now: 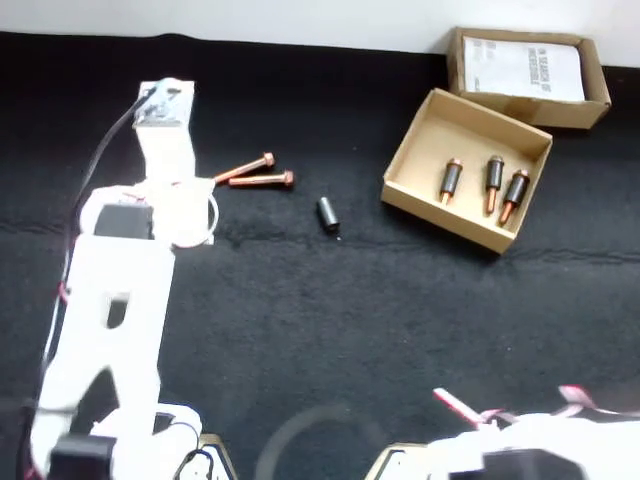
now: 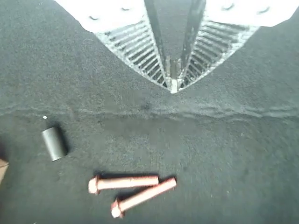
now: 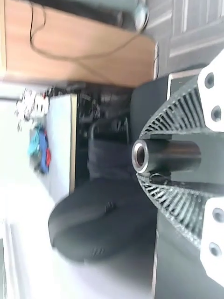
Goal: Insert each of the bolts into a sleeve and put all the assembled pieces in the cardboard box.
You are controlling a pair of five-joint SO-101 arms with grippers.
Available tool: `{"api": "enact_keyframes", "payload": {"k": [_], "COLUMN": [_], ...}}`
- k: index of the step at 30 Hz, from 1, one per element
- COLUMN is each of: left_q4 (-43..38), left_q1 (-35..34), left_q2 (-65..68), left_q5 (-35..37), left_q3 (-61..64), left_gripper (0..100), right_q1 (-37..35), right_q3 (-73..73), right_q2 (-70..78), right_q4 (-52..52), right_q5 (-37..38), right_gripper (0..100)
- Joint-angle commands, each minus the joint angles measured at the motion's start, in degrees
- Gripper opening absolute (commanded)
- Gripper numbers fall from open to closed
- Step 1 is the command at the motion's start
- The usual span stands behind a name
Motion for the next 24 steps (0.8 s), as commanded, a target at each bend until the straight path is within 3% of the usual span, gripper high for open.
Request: {"api": "enact_keyframes", "payload": {"k": [1,11,19,24], "left_q4": [-0.3,-3.5,-3.5,-3.5], "left_q1": [1.4,1.5,7.4,7.7], "left_q2": [6.8,26.0,40.7,46.0], "left_q5": [0.4,-0.3,-17.1,-25.6], "left_q3": [-5.6,-19.5,-32.9,-40.0], "left_gripper": [1,1,1,1], "right_q1": [-4.8,-15.6,-20.8,-21.5], "right_q3": [11.3,37.1,56.7,58.1], "right_q2": [-15.6,-46.1,-69.4,-69.3], "right_q4": [-1.0,-0.8,-0.8,0.0], "right_q5": [0.4,0.8,4.4,4.8], "right_gripper": [0.6,0.6,0.6,0.6]}}
